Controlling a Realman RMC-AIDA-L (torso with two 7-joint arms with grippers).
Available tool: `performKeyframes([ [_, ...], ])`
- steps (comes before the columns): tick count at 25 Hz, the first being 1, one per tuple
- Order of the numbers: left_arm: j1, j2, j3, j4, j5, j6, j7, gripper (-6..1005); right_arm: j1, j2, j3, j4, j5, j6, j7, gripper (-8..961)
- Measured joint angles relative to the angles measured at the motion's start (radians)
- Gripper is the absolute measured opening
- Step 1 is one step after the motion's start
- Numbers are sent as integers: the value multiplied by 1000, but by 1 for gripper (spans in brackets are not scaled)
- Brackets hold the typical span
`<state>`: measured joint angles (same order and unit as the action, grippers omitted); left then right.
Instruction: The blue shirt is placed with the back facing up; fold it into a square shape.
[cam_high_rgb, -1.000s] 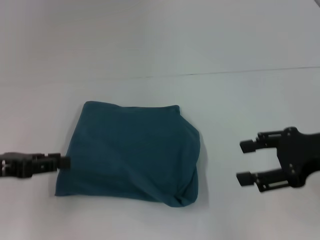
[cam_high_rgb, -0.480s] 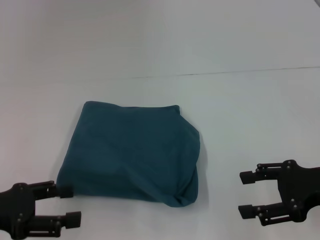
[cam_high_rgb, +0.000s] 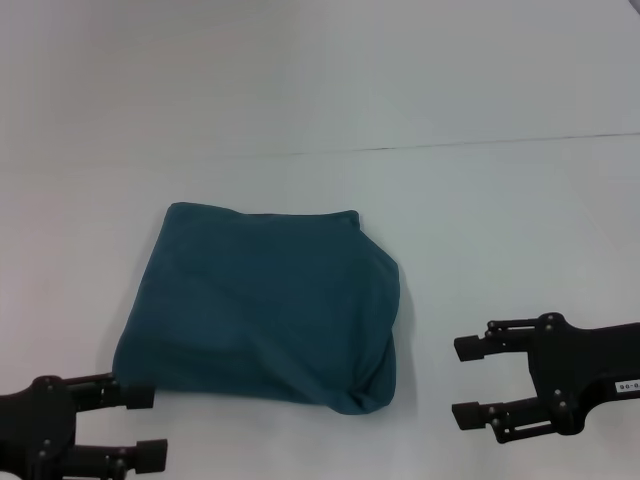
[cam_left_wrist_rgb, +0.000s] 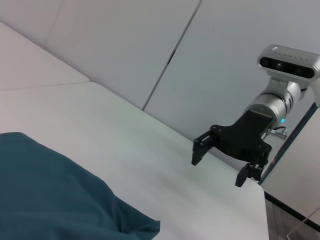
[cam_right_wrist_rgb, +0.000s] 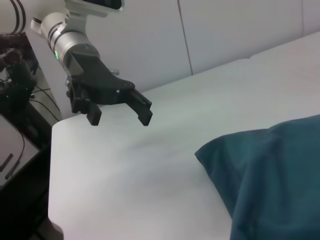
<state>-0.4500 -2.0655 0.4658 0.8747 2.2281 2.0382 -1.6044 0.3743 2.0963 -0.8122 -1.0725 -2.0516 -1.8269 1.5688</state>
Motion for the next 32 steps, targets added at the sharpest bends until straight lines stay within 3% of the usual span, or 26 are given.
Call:
performKeyframes([
  [10, 2, -2, 56, 5, 3, 3, 15, 876, 26, 1, -7, 18, 3, 4, -5, 825],
  [32, 5, -4, 49, 9, 29, -134, 48, 877, 52, -6, -7, 26, 2, 24, 3, 825],
])
